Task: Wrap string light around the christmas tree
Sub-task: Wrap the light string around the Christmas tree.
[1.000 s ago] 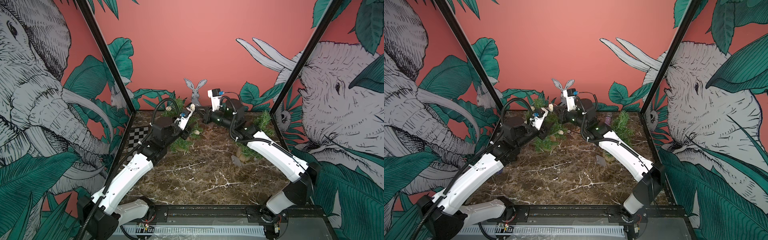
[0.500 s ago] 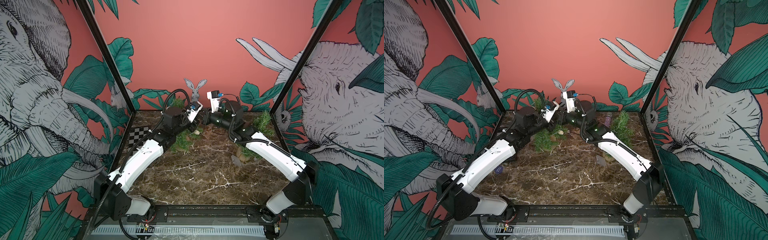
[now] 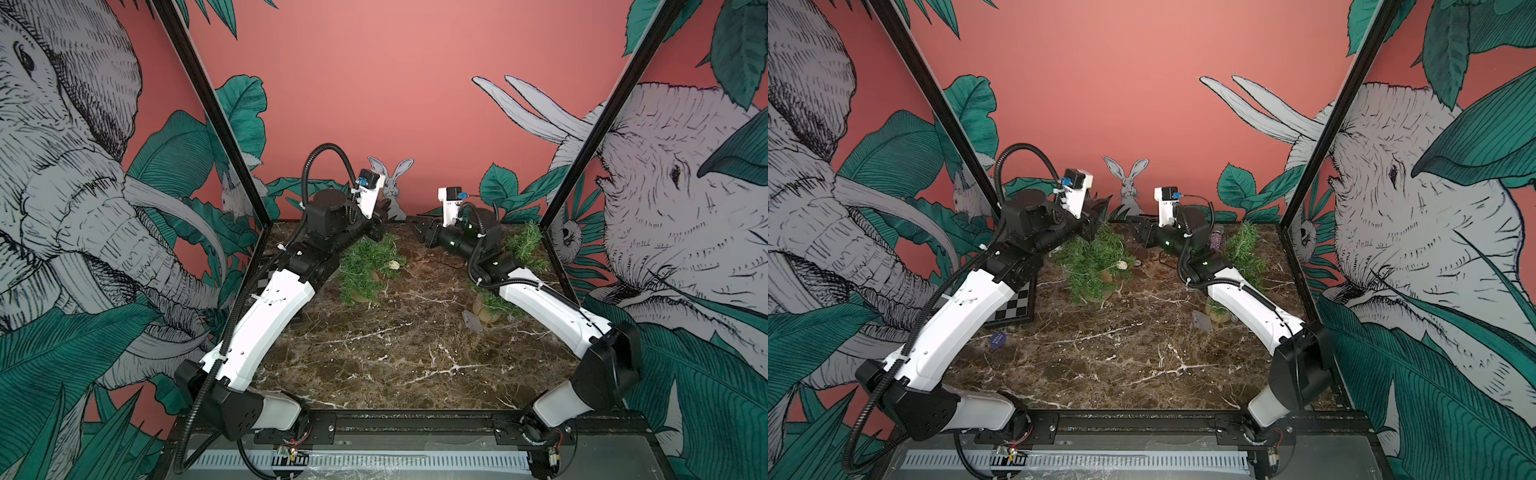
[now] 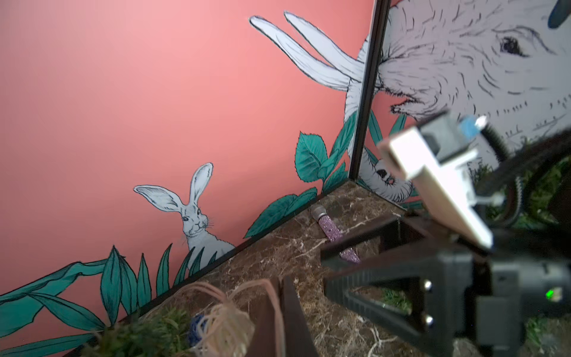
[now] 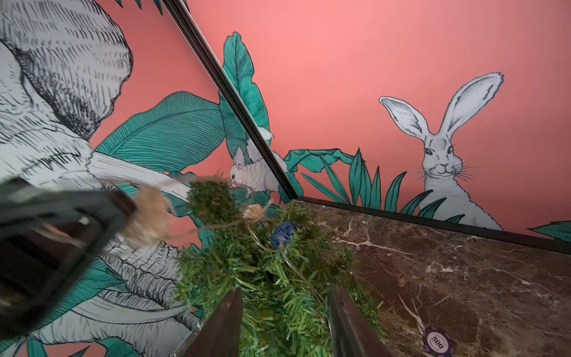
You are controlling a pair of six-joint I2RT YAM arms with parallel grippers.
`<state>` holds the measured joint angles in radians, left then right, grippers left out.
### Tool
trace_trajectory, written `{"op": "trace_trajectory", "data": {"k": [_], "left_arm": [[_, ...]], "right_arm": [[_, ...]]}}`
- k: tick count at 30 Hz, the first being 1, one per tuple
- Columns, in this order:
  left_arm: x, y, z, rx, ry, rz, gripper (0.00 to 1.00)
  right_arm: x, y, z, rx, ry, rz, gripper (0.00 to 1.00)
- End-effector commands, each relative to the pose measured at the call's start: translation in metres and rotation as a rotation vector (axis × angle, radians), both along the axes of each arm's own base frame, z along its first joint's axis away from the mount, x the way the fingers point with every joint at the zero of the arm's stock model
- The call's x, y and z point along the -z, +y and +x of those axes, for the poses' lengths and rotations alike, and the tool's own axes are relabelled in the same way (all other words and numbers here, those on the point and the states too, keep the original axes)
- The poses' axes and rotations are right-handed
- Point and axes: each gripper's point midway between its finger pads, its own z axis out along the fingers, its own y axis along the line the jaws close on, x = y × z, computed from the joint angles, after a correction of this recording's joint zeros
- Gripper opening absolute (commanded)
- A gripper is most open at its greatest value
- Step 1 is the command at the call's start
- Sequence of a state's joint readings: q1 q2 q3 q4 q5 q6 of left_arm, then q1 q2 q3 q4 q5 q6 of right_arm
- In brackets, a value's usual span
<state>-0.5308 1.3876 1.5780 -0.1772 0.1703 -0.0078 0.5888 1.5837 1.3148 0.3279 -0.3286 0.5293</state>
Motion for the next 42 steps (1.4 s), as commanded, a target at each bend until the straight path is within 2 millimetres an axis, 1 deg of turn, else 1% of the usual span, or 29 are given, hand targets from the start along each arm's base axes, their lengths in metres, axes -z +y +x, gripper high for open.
{"op": "trace_trajectory", "data": {"k": [1,4,5,6,7,10,13,15,20,24,26,30,33,35,37,39,40,42], "left_arm": [[-0.006,0.000,0.005,0.010,0.106,-0.100,0.00],[-0.008,-0.005,0.005,0.043,0.134,-0.130,0.00],[-0.008,-0.006,0.005,0.050,0.139,-0.136,0.00],[-0.009,-0.007,0.004,0.057,0.138,-0.143,0.00],[-0.009,-0.008,0.003,0.064,0.143,-0.146,0.00],[-0.008,-0.011,0.002,0.079,0.156,-0.153,0.00],[-0.006,-0.013,0.001,0.092,0.169,-0.162,0.00],[-0.005,-0.014,0.000,0.096,0.171,-0.164,0.00],[0.000,-0.015,-0.001,0.105,0.183,-0.163,0.00],[-0.002,-0.015,-0.002,0.111,0.182,-0.169,0.00],[-0.003,-0.015,-0.003,0.117,0.178,-0.173,0.00],[-0.005,-0.015,-0.005,0.121,0.175,-0.174,0.00],[-0.004,-0.014,-0.006,0.121,0.176,-0.168,0.00],[-0.003,-0.015,-0.007,0.124,0.177,-0.162,0.00],[-0.002,-0.014,-0.008,0.125,0.178,-0.159,0.00],[-0.001,-0.014,-0.008,0.124,0.176,-0.155,0.00],[-0.002,-0.013,-0.009,0.122,0.173,-0.152,0.00],[0.001,-0.011,-0.008,0.112,0.172,-0.141,0.00]], "right_arm": [[0.006,0.020,0.006,0.037,-0.176,-0.020,0.51],[-0.006,0.036,0.006,0.081,-0.341,-0.035,0.55],[-0.010,0.040,0.009,0.088,-0.362,-0.023,0.55],[-0.008,0.045,0.011,0.091,-0.362,-0.015,0.54],[-0.022,0.051,0.014,0.092,-0.381,0.017,0.55],[-0.031,0.068,0.014,0.084,-0.412,0.051,0.54],[-0.041,0.079,0.012,0.093,-0.437,0.074,0.54],[-0.046,0.080,0.012,0.117,-0.444,0.095,0.53],[-0.050,0.080,0.016,0.139,-0.439,0.101,0.48],[-0.048,0.085,0.022,0.139,-0.428,0.080,0.40],[-0.044,0.087,0.026,0.146,-0.420,0.067,0.35],[-0.034,0.089,0.036,0.175,-0.439,-0.013,0.27],[-0.031,0.082,0.050,0.243,-0.488,-0.138,0.18],[-0.038,0.071,0.061,0.315,-0.541,-0.217,0.10],[-0.051,0.059,0.074,0.399,-0.597,-0.282,0.04],[-0.063,0.053,0.083,0.458,-0.647,-0.332,0.01],[-0.069,0.052,0.083,0.471,-0.671,-0.339,0.00],[-0.083,0.054,0.077,0.450,-0.710,-0.319,0.00]]}}
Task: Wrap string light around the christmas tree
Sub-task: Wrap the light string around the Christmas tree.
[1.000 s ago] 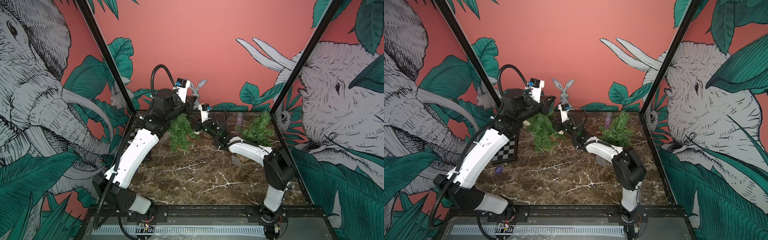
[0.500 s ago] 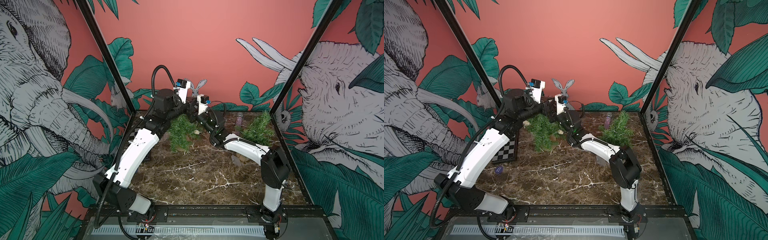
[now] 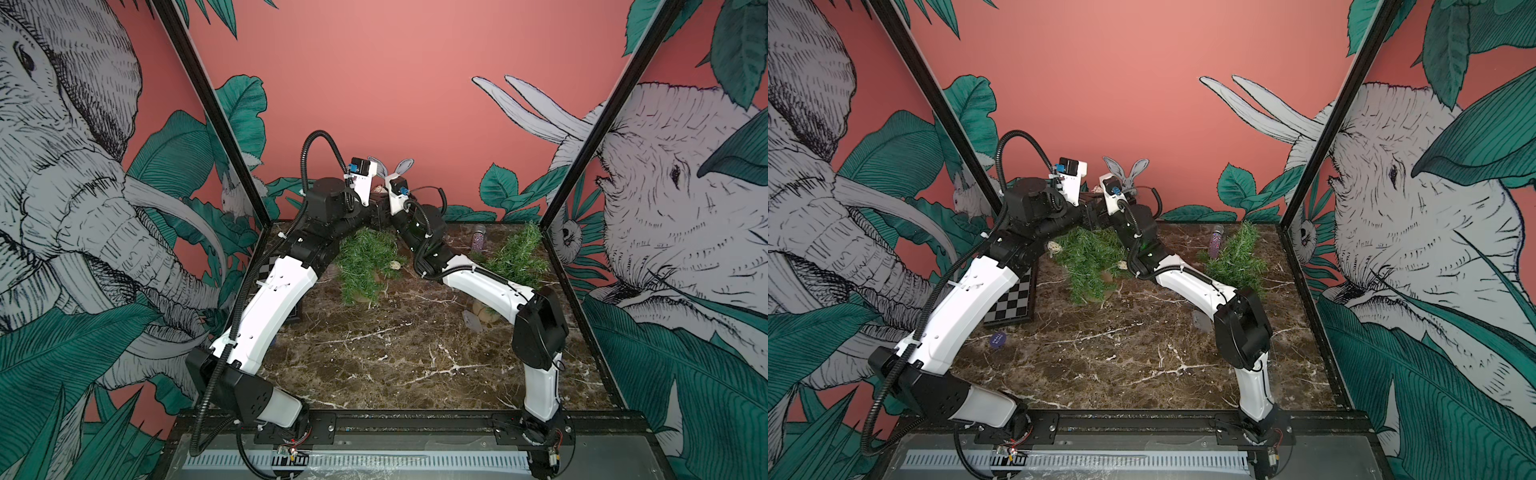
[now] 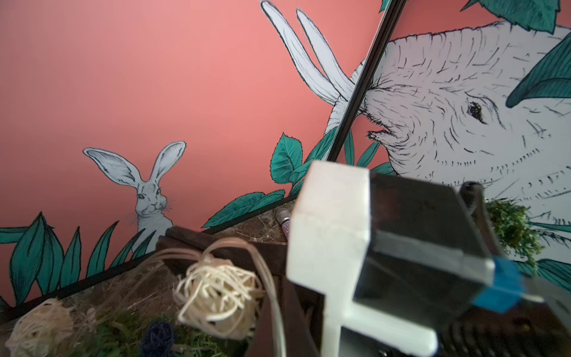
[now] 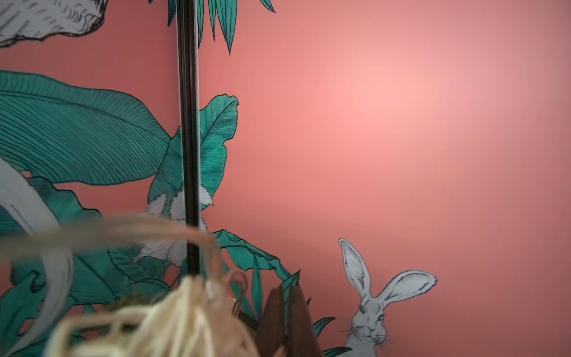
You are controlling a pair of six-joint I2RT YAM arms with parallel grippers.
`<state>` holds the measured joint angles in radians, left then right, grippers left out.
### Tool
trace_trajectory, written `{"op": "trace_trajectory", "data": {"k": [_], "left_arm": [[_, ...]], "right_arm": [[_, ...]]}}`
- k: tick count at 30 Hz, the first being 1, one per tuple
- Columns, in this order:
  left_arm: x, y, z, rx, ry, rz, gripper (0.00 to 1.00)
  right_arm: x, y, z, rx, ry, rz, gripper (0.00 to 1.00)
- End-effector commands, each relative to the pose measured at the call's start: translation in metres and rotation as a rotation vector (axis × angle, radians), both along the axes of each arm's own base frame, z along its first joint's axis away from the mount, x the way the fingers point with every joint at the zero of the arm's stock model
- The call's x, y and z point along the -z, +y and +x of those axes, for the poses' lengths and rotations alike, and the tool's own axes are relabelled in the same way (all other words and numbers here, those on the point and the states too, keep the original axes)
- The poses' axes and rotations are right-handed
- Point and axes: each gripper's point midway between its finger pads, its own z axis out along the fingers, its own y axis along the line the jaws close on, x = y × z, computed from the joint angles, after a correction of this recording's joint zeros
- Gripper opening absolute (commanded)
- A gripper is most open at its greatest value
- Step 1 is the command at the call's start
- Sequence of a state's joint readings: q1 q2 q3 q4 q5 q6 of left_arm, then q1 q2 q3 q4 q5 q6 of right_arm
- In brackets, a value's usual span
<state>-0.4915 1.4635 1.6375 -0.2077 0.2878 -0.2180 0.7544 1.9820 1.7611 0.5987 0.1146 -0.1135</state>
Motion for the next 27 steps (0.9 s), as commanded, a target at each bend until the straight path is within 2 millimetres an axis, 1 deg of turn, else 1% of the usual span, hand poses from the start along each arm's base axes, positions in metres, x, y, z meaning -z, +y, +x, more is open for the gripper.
{"op": "trace_trajectory", "data": {"k": [1,3,5,8,10,12,14,17,18,20,22,23,25,27], "left_arm": [[-0.010,0.000,-0.023,0.047,-0.019,0.001,0.00],[-0.009,0.001,-0.024,0.041,-0.021,0.010,0.00],[-0.008,0.003,-0.023,0.035,-0.021,0.013,0.00],[-0.007,0.003,-0.024,0.035,-0.017,0.009,0.00],[-0.006,0.004,-0.025,0.035,-0.013,0.007,0.00],[-0.004,0.005,-0.026,0.032,-0.006,0.006,0.00],[0.000,0.008,-0.026,0.024,0.004,0.000,0.00],[0.006,0.011,-0.025,0.015,0.026,-0.007,0.00],[0.008,0.011,-0.026,0.015,0.034,-0.011,0.00],[0.015,0.010,-0.028,0.025,0.060,-0.011,0.00],[0.026,0.009,-0.030,0.033,0.097,0.001,0.00],[0.031,0.010,-0.031,0.031,0.111,0.006,0.00],[0.041,0.012,-0.033,0.028,0.132,0.018,0.00],[0.049,0.013,-0.034,0.021,0.151,0.027,0.00]], "right_arm": [[-0.022,-0.018,0.009,0.087,-0.095,-0.050,0.00],[-0.029,-0.018,0.003,0.104,-0.120,-0.089,0.00],[-0.030,-0.025,0.001,0.166,-0.145,-0.151,0.00],[-0.028,-0.046,0.000,0.275,-0.160,-0.238,0.00],[-0.025,-0.062,-0.006,0.323,-0.166,-0.290,0.00],[-0.020,-0.075,-0.016,0.331,-0.158,-0.323,0.00],[-0.016,-0.087,-0.028,0.321,-0.139,-0.346,0.00],[-0.001,-0.096,-0.048,0.258,-0.078,-0.395,0.00],[-0.001,-0.102,-0.059,0.237,-0.061,-0.395,0.00],[0.005,-0.110,-0.072,0.205,-0.003,-0.392,0.00],[0.012,-0.116,-0.089,0.153,0.068,-0.389,0.00],[0.026,-0.118,-0.097,0.127,0.117,-0.398,0.00],[0.044,-0.116,-0.118,0.043,0.211,-0.408,0.00],[0.057,-0.114,-0.138,-0.017,0.275,-0.426,0.00]]}}
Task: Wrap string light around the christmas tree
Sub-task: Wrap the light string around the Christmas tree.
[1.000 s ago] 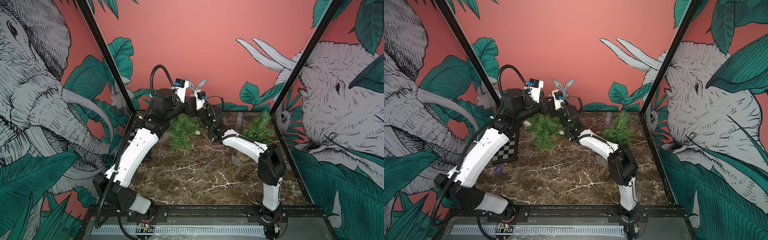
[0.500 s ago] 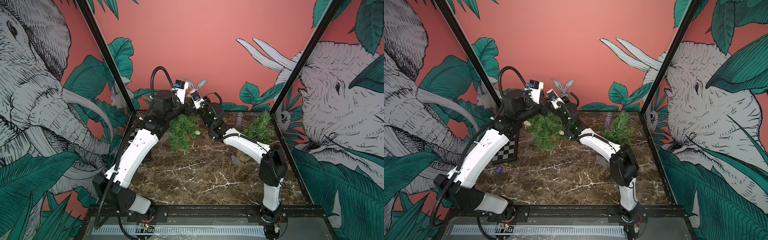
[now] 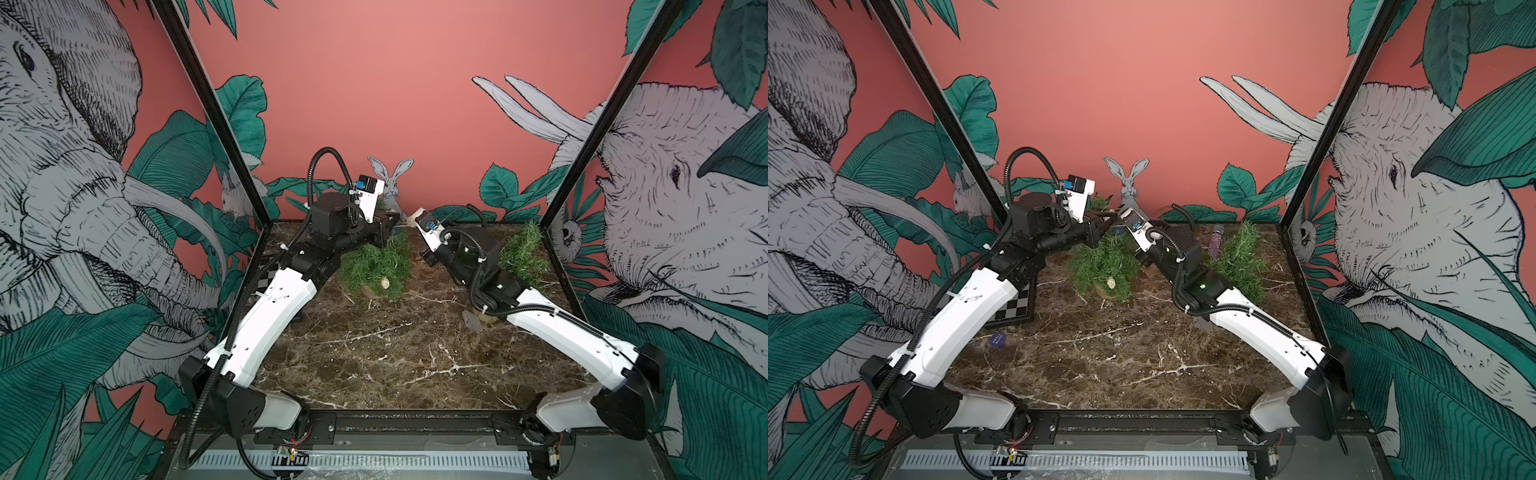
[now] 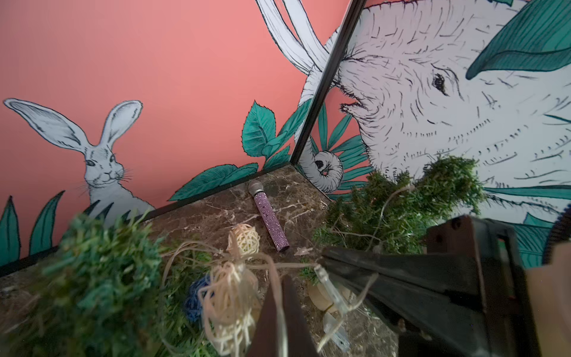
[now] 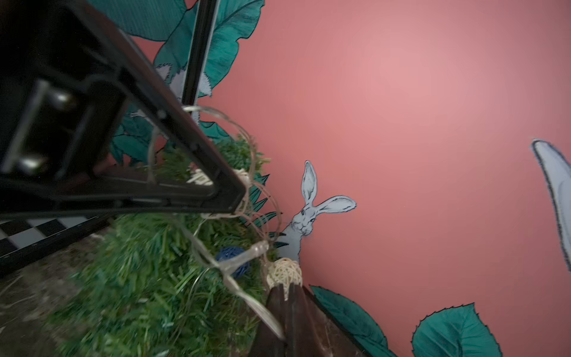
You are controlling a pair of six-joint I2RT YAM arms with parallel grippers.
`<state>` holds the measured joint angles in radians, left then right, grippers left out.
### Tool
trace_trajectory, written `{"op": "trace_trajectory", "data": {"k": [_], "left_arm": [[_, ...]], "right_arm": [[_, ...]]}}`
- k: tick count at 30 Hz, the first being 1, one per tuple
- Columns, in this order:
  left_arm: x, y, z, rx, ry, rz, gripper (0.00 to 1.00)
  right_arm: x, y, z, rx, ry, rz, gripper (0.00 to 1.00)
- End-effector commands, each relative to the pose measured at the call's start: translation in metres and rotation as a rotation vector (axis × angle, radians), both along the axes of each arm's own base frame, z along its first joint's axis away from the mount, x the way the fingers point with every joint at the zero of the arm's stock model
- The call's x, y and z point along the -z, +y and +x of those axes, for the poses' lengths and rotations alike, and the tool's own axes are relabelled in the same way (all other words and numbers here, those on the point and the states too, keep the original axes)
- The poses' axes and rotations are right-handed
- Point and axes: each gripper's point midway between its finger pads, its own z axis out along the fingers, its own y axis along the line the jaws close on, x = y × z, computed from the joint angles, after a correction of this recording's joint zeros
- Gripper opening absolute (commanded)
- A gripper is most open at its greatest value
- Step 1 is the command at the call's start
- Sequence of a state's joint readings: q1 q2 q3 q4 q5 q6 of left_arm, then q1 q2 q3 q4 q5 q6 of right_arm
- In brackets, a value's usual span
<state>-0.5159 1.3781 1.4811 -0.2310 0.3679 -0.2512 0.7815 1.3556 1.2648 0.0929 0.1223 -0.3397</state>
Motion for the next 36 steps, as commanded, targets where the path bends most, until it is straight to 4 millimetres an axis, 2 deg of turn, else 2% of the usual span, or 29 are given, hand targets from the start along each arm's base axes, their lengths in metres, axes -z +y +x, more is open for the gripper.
{"op": "trace_trajectory", "data": {"k": [1,4,6,14,17,22,23,26,29,32,36], "left_arm": [[0.012,0.023,-0.001,-0.078,0.044,0.028,0.00],[0.022,0.023,0.001,-0.081,0.062,0.044,0.00],[0.028,0.022,0.001,-0.081,0.072,0.050,0.00],[0.044,0.021,0.005,-0.086,0.101,0.070,0.00],[0.046,0.024,0.004,-0.094,0.101,0.074,0.00],[0.045,0.026,0.006,-0.111,0.098,0.080,0.00],[0.046,0.027,0.007,-0.116,0.099,0.079,0.00],[0.045,0.027,0.009,-0.127,0.101,0.073,0.00],[0.046,0.027,0.009,-0.129,0.100,0.075,0.00],[0.047,0.028,0.009,-0.129,0.100,0.081,0.00],[0.041,0.029,0.006,-0.127,0.087,0.076,0.00]], "right_arm": [[0.022,-0.013,-0.026,-0.007,0.179,0.020,0.00],[0.038,-0.006,-0.049,-0.057,0.273,0.021,0.00],[0.045,-0.001,-0.058,-0.085,0.317,0.044,0.00],[0.048,0.003,-0.055,-0.073,0.332,0.091,0.00],[0.045,-0.009,-0.052,-0.024,0.298,0.033,0.00],[0.034,-0.041,-0.041,0.117,0.219,-0.146,0.00],[0.021,-0.046,-0.039,0.140,0.195,-0.154,0.00],[0.009,-0.063,-0.034,0.225,0.165,-0.218,0.00],[-0.003,-0.073,-0.037,0.257,0.153,-0.222,0.00],[-0.005,-0.065,-0.050,0.174,0.208,-0.153,0.00],[0.015,-0.030,-0.073,-0.025,0.367,-0.025,0.00]]}}
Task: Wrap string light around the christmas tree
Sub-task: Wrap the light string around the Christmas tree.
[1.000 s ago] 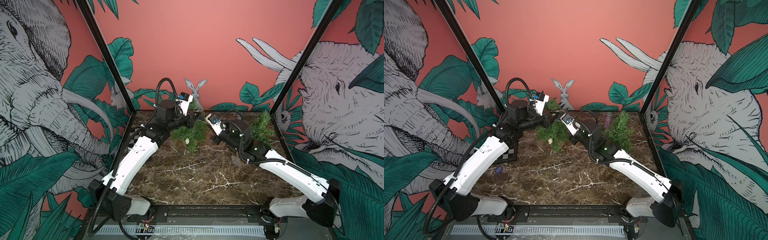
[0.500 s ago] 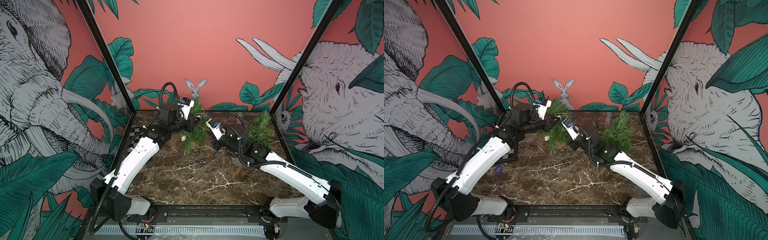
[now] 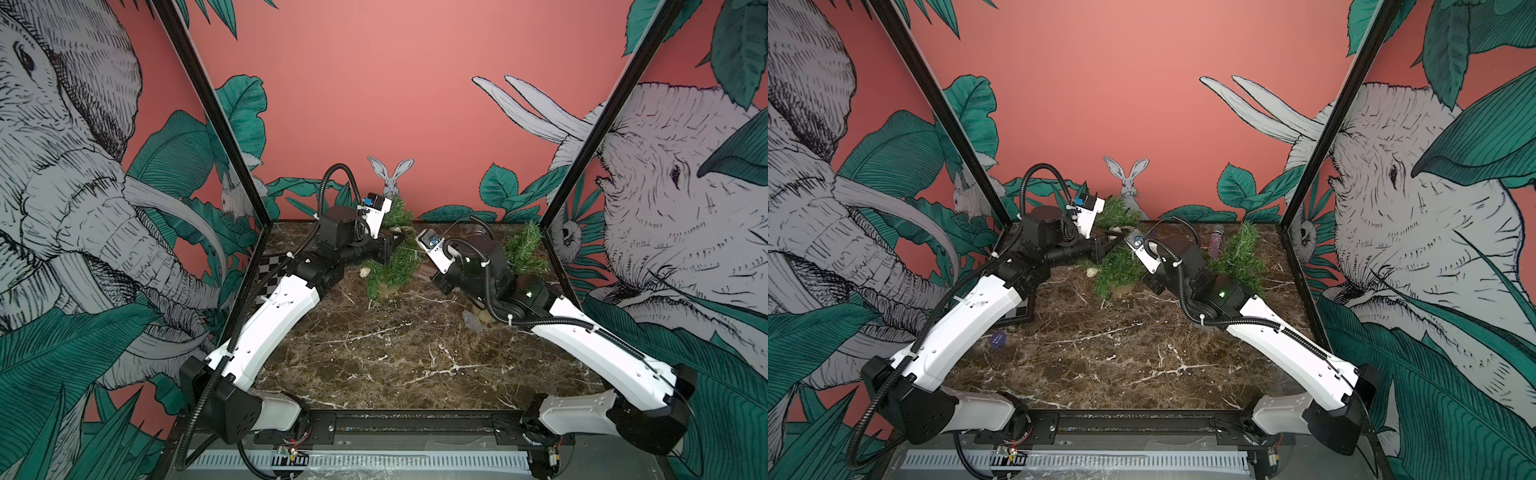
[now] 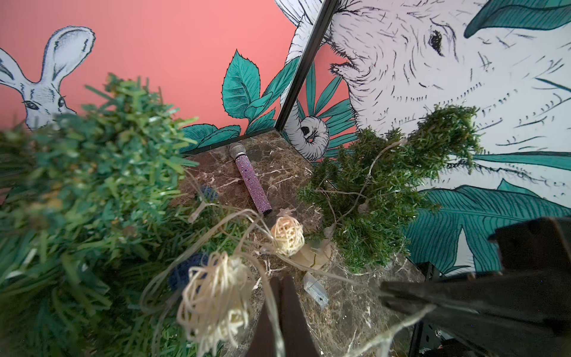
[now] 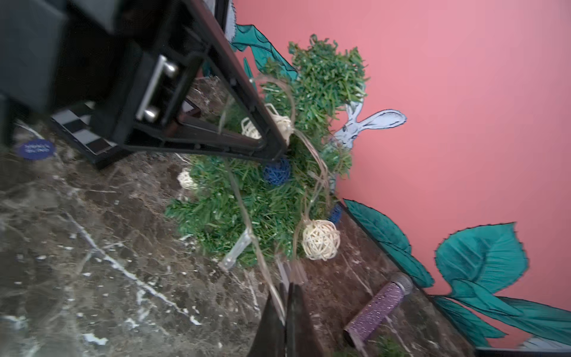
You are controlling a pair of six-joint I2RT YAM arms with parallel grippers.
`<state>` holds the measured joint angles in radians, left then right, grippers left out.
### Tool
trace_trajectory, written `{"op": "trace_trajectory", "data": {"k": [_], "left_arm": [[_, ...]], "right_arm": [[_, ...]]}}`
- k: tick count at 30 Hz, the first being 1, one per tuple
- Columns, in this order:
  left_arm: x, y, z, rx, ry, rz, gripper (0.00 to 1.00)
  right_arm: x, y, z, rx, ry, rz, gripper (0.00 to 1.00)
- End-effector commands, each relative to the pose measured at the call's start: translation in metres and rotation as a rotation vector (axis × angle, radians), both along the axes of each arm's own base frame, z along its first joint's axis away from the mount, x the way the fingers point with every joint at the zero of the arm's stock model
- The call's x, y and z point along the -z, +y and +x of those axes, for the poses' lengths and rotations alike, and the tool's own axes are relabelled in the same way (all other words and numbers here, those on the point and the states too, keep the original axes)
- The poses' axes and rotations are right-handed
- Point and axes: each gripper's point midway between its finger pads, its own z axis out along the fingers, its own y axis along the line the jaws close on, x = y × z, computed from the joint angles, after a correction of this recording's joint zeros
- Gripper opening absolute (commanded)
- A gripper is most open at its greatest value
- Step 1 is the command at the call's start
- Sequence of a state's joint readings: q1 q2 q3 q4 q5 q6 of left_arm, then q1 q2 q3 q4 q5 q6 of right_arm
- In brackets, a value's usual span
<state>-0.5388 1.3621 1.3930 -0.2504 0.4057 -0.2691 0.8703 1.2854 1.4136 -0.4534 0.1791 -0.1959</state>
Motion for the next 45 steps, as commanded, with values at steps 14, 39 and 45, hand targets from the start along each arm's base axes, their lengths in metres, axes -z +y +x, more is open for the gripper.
{"op": "trace_trajectory", "data": {"k": [14,39,45], "left_arm": [[-0.027,0.055,-0.020,-0.142,-0.063,0.016,0.46],[0.001,0.065,-0.031,-0.145,-0.103,0.086,0.52],[-0.009,0.042,-0.024,-0.089,-0.237,0.020,0.50]], "right_arm": [[0.004,0.031,0.041,-0.019,0.120,0.432,0.00],[-0.192,0.029,0.012,-0.339,-0.344,0.964,0.00],[-0.176,0.026,0.009,-0.318,-0.292,0.875,0.00]]}}
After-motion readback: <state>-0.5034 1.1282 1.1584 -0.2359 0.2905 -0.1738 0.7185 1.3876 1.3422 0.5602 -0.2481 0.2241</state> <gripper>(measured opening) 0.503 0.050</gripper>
